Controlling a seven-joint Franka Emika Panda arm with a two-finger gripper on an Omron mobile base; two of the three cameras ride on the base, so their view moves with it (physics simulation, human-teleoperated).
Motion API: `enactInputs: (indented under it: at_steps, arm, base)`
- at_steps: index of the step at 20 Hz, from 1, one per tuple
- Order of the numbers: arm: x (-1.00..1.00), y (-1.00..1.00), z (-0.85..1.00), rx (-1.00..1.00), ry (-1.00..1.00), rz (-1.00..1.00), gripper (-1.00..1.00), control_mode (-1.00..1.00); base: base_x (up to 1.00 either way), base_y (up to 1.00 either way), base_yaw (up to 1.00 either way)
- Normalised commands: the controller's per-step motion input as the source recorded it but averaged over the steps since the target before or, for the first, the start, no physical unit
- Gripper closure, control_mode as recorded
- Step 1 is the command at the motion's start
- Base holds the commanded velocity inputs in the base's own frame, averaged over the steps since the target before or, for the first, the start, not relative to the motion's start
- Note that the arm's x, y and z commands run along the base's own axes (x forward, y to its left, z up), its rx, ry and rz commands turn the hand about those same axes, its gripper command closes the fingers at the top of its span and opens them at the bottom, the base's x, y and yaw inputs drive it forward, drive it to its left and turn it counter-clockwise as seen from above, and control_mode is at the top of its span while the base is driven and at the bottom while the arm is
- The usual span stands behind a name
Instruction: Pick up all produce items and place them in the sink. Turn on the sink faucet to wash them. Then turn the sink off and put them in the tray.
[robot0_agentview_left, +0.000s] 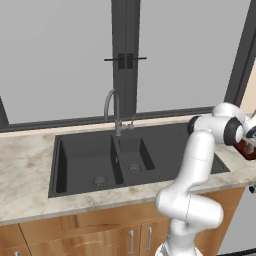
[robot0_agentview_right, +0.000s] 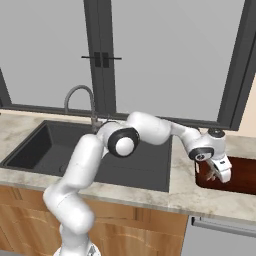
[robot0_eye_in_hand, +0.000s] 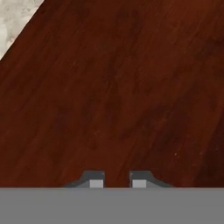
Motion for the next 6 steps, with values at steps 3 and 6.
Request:
enactInputs:
  at_steps: [3, 6]
  arm:
    - [0.06, -0.07, -0.10, 0.01, 0.00, 0.00, -1.00, -1.00]
    - [0.00, -0.04, 0.03, 0.01, 0.00, 0.00, -1.00, -1.00]
  base:
    - [0.00, 0.00, 0.00]
    - [0.00, 0.00, 0.00]
